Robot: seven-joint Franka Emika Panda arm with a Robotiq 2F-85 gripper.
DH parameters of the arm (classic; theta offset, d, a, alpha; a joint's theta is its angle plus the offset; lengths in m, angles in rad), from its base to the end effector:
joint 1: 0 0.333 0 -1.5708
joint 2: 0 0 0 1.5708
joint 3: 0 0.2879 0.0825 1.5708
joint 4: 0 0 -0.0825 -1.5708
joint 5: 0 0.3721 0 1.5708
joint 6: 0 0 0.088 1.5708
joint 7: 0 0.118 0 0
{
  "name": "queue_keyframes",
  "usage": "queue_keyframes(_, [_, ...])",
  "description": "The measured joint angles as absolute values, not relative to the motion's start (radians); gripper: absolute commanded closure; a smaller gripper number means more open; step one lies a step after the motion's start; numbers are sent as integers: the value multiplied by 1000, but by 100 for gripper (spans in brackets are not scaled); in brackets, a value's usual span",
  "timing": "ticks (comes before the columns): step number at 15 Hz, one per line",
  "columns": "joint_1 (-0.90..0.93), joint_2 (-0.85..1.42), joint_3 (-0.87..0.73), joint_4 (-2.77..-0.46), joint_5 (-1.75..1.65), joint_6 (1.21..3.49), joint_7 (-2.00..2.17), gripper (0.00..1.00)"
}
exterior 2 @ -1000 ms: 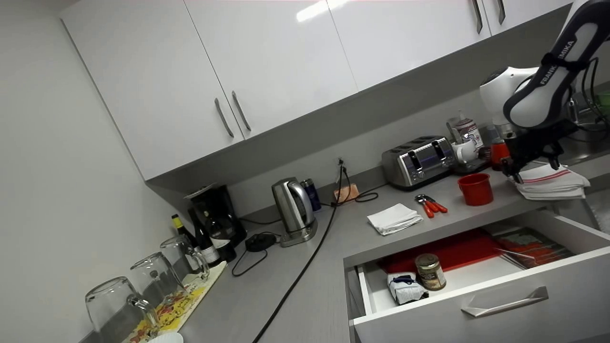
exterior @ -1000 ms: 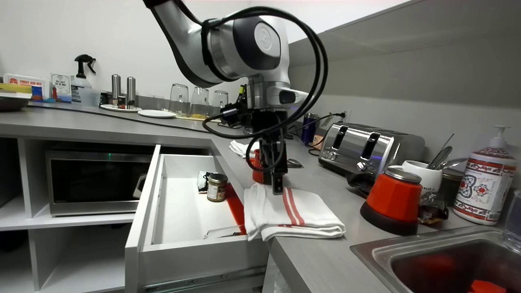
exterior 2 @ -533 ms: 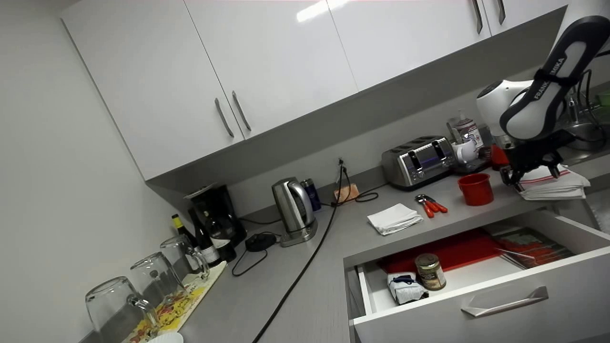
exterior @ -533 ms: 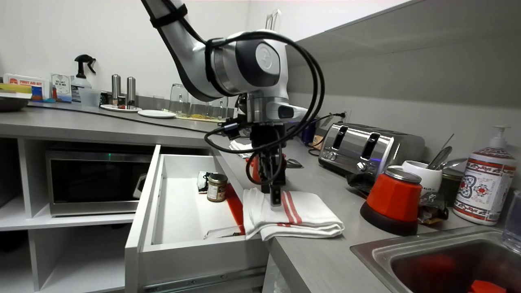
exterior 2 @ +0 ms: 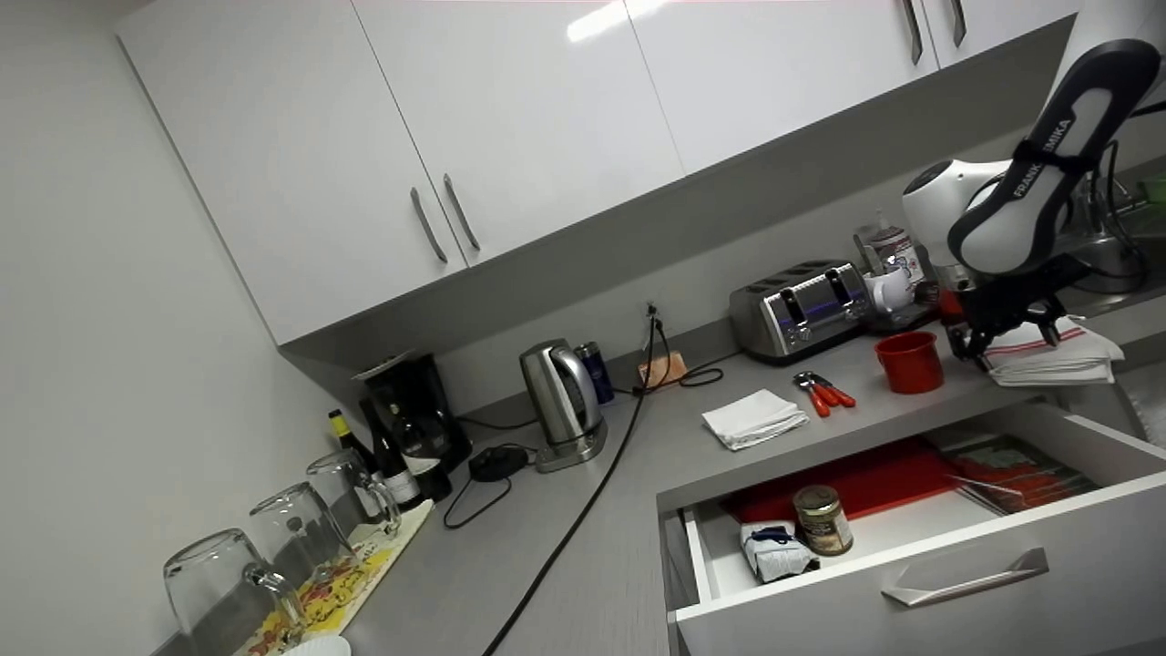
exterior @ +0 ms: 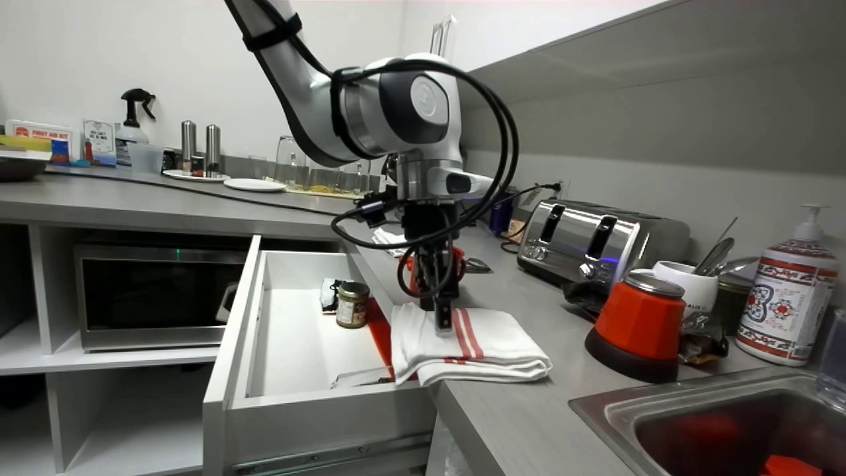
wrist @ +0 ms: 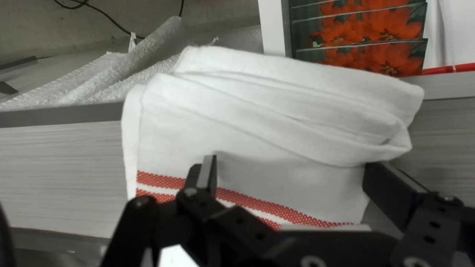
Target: Open the top most drawer, pick up the towel from the countertop, put it in the drawer and close the drawer.
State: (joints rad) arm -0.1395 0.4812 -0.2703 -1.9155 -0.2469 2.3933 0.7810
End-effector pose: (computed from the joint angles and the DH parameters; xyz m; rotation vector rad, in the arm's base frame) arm 0.5590 -0.2422 0.2249 2.5188 -1.3423 0.0841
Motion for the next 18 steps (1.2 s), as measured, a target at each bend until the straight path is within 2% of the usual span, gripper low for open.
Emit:
queue_keyframes(1, [-139, 483, -270, -1916, -247, 2394, 781, 25])
queue_keyframes(2, [-139, 485, -271, -1916, -246, 2395, 781, 26])
queue_keyframes(3, [-139, 487, -271, -1918, -242, 2396, 782, 32])
queue_keyframes(11, [-143, 508, -287, -1926, -209, 2398, 782, 94])
queue_keyframes(13, [-143, 511, -287, -1925, -197, 2399, 782, 100])
queue_keyframes(18, [-128, 498, -288, -1943, -192, 2434, 782, 100])
